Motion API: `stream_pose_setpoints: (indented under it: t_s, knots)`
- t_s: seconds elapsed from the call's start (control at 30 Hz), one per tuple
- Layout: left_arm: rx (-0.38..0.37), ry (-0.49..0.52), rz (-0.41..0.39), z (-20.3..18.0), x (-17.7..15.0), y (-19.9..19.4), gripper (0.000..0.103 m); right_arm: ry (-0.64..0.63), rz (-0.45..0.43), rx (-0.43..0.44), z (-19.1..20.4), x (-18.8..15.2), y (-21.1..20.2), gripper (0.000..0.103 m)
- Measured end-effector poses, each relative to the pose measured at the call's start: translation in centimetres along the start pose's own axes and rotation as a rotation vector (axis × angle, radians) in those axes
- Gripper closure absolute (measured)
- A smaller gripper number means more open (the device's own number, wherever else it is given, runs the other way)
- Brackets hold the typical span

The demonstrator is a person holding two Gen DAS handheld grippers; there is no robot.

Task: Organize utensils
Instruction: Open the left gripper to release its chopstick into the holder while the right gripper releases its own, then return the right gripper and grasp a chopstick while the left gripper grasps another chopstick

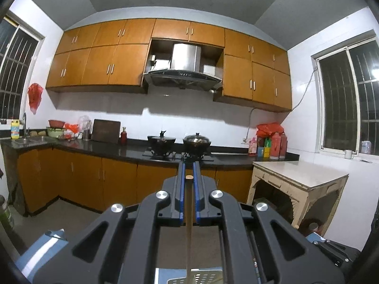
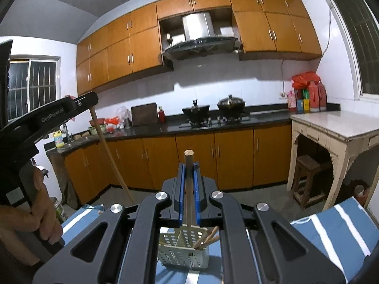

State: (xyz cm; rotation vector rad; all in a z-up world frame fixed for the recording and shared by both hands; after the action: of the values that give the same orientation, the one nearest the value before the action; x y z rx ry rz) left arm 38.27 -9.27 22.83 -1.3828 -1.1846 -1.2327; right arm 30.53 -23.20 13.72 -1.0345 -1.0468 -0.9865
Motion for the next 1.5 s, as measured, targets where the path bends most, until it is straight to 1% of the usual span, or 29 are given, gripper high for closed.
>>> stream_pose_setpoints:
  t_s: [0.13, 0.47, 0.67, 0.7, 0.73, 0.77, 0.8, 0.83, 0.87, 0.97, 1.03, 1.1, 1.17, 1.2, 1.23, 1.27, 1.37, 1.43, 1.5]
  knots:
    - [0.021, -0.011, 0.026, 1.0, -1.9, 1.5, 0.095, 0.015, 0.025, 0.007, -0.1, -0.8, 0.8, 0.095]
    - [0.029, -0.045, 0.178, 2.4, -6.5, 4.8, 0.095, 0.056, 0.098, 0.024, -0.3, -2.5, 2.4, 0.095]
    - [0.019, -0.054, 0.258, 3.3, -8.1, 5.0, 0.095, 0.071, 0.17, 0.009, -0.6, -3.9, 3.5, 0.094]
    - [0.019, -0.054, 0.262, 3.4, -8.1, 4.8, 0.093, 0.074, 0.176, 0.007, -0.6, -4.0, 3.4, 0.094]
    - [0.015, -0.054, 0.266, 3.5, -8.0, 4.5, 0.089, 0.073, 0.178, 0.001, -0.6, -4.0, 3.3, 0.093]
    - [0.015, -0.052, 0.266, 3.5, -7.9, 4.3, 0.085, 0.071, 0.178, -0.004, -0.6, -3.9, 3.2, 0.089]
    - [0.016, -0.05, 0.265, 3.7, -7.7, 3.9, 0.077, 0.067, 0.176, -0.012, -0.6, -3.8, 3.0, 0.085]
    - [0.018, -0.049, 0.263, 3.9, -7.5, 3.4, 0.07, 0.063, 0.171, -0.018, -0.5, -3.6, 2.7, 0.075]
    - [0.017, -0.05, 0.262, 4.1, -7.3, 3.0, 0.068, 0.059, 0.165, -0.023, -0.5, -3.5, 2.5, 0.068]
    - [0.015, -0.054, 0.266, 4.7, -6.8, 1.6, 0.063, 0.028, 0.147, -0.041, -0.1, -3.0, 1.3, 0.067]
    - [0.017, -0.054, 0.27, 5.2, -6.7, 0.4, 0.056, 0.017, 0.14, -0.052, 0.0, -2.9, 0.4, 0.067]
    - [0.018, -0.04, 0.272, 5.5, -6.7, -0.9, 0.052, 0.008, 0.137, -0.06, 0.0, -3.0, -0.7, 0.067]
    - [0.023, -0.023, 0.283, 6.2, -7.0, -2.4, 0.049, 0.006, 0.139, -0.074, -0.3, -3.4, -1.8, 0.067]
    - [0.023, -0.017, 0.29, 6.4, -7.2, -3.1, 0.046, 0.008, 0.143, -0.082, -0.7, -3.7, -2.2, 0.067]
    - [0.02, -0.009, 0.299, 6.9, -7.7, -4.1, 0.042, 0.012, 0.145, -0.088, -1.0, -4.1, -3.0, 0.065]
    - [0.021, -0.001, 0.31, 7.3, -8.2, -4.9, 0.041, 0.016, 0.147, -0.096, -1.4, -4.4, -3.4, 0.063]
    - [0.024, 0.024, 0.35, 8.5, -10.4, -7.1, 0.036, 0.05, 0.19, -0.134, -3.3, -7.0, -5.5, 0.063]
    - [0.035, 0.052, 0.381, 9.5, -12.5, -8.5, 0.03, 0.049, 0.222, -0.164, -4.3, -8.9, -6.0, 0.063]
    - [0.037, 0.07, 0.423, 10.3, -14.6, -9.3, 0.029, 0.067, 0.286, -0.187, -5.6, -12.0, -6.2, 0.063]
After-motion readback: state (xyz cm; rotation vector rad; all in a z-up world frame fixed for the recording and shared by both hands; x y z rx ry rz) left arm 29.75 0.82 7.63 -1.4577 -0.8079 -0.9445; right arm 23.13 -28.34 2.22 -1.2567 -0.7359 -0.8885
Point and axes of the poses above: each gripper's, at about its wrist camera, not at the fingertips, and y roughly the way its jaws point, z to its left, x to its top, the point moved 8 cm from there along y, roughly the way its jaws point, and after that the axes turned 4 degrees about x, right-handed, at the moved point
